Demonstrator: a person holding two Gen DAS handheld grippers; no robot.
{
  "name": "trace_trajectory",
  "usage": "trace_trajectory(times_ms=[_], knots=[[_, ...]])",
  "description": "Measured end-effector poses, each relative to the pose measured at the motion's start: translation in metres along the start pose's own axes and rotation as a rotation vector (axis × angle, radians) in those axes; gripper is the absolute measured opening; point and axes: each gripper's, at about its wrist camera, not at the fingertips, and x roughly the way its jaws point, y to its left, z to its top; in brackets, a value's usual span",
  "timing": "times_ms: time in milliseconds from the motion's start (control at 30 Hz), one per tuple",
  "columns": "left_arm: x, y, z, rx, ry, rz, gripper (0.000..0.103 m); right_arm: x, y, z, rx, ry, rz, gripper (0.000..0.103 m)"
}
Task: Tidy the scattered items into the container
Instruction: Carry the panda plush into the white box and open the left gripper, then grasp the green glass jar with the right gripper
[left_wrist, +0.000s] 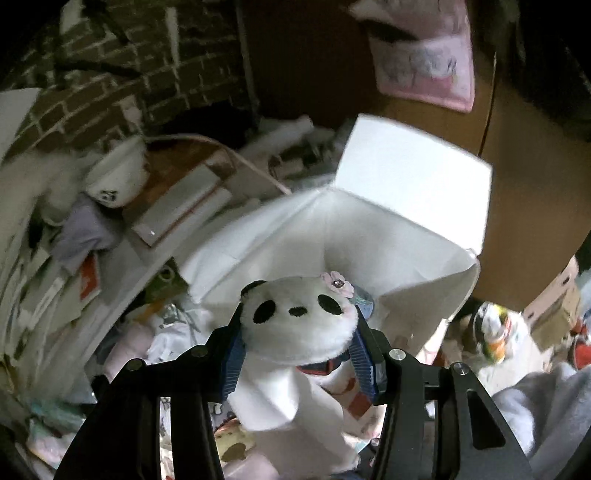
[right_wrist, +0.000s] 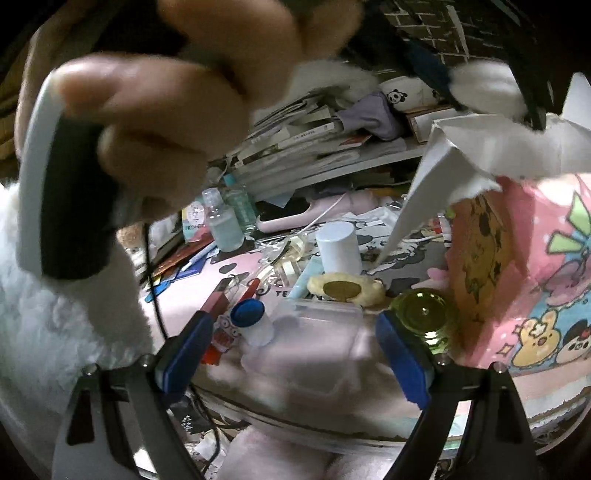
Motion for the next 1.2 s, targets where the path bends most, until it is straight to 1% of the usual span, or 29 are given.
trace_trajectory(times_ms=[100,133,300,467,500,567,700,800,867,933,1000,1100,1167,1200], knots=[[0.022,0.003,0.002,-0.015,0.092,0.016,0.046,-0.004,-0.005,-0.001,0.015,-0.008,0.012,0.088],[0.027,0.003,0.001,-0.016,0.111,0.024,0.046,-0.005,-0.007,-0.001,0.017,-0.010,0.017,0.088],[0.033,-0.002,0.001,0.000,0.137,0.035,0.049,-0.006,-0.010,-0.002,0.021,-0.012,0.027,0.088],[0.033,-0.009,0.001,0.033,0.132,0.054,0.062,-0.006,-0.013,-0.002,0.023,-0.012,0.030,0.088],[0.032,-0.009,0.001,0.031,0.131,0.045,0.064,-0.006,-0.013,-0.002,0.023,-0.012,0.030,0.088],[0.032,-0.008,0.002,0.027,0.135,0.025,0.073,-0.005,-0.014,-0.002,0.025,-0.011,0.032,0.088],[0.030,-0.008,0.006,0.012,0.135,0.000,0.074,-0.006,-0.012,-0.002,0.023,-0.016,0.032,0.088],[0.019,-0.005,0.007,-0.012,0.076,-0.016,0.075,-0.010,-0.011,-0.004,0.006,-0.036,0.013,0.088],[0.004,0.001,0.006,-0.042,0.004,-0.022,0.081,-0.014,-0.009,-0.005,-0.007,-0.053,-0.004,0.088],[-0.010,0.007,0.003,-0.074,-0.058,-0.031,0.086,-0.018,-0.009,-0.007,-0.017,-0.072,-0.026,0.088],[-0.025,0.014,-0.003,-0.105,-0.127,-0.039,0.086,-0.021,-0.010,-0.008,-0.028,-0.087,-0.062,0.088],[-0.047,0.024,-0.021,-0.154,-0.242,0.015,0.087,-0.024,-0.013,-0.010,-0.043,-0.098,-0.108,0.088],[-0.060,0.028,-0.037,-0.165,-0.326,0.061,0.087,-0.022,-0.014,-0.013,-0.056,-0.098,-0.141,0.088],[-0.065,0.028,-0.045,-0.167,-0.353,0.083,0.087,-0.022,-0.016,-0.014,-0.061,-0.096,-0.154,0.088]])
